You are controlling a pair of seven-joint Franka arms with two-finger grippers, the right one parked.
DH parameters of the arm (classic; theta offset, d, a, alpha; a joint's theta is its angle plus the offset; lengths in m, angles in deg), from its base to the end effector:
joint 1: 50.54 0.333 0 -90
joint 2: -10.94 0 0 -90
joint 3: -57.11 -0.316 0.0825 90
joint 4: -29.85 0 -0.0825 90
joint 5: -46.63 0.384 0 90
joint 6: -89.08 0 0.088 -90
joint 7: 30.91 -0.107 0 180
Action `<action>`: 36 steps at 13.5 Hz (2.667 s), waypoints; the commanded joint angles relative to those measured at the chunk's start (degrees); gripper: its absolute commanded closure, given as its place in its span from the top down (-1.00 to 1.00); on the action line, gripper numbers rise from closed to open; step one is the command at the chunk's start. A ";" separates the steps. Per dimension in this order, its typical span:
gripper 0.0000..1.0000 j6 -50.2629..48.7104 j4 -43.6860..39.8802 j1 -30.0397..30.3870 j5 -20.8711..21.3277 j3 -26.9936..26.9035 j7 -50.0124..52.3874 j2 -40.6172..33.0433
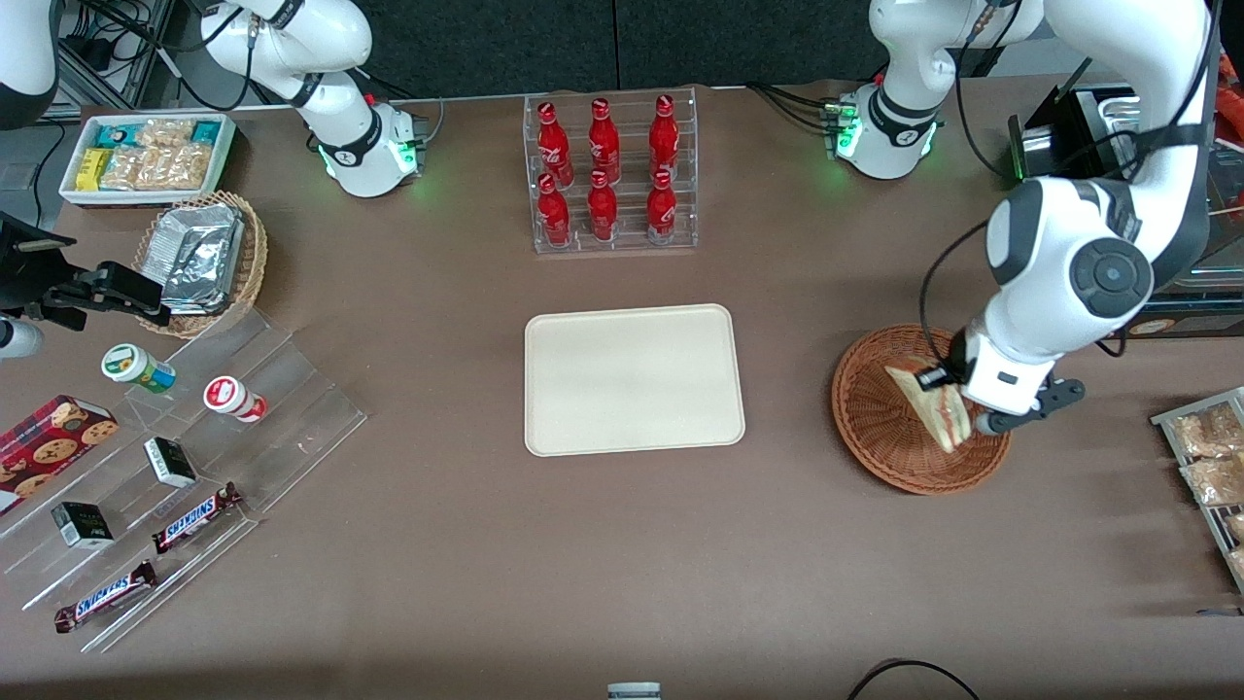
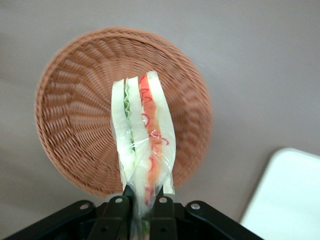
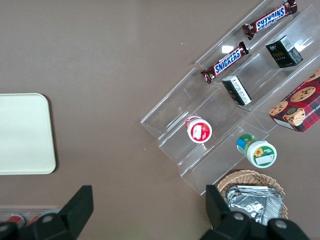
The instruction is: Place sandwich from basket to tray
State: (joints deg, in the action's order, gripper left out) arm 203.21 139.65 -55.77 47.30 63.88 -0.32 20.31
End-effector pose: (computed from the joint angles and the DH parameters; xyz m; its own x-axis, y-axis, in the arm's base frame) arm 0.5743 -0.1190 0.4025 0.9458 0.3149 -0.0792 0.3129 -0.9491 -0.0364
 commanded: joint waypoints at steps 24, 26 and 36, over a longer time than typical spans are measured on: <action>-0.70 14.46 -22.96 -35.82 3.02 1.40 15.55 31.50; 0.47 14.20 -22.96 -35.82 2.93 1.40 15.46 31.59; 0.99 -5.03 -23.66 -27.49 2.05 1.05 15.20 17.37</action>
State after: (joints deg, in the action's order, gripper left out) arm 202.09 114.33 -86.53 49.51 64.65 14.52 42.98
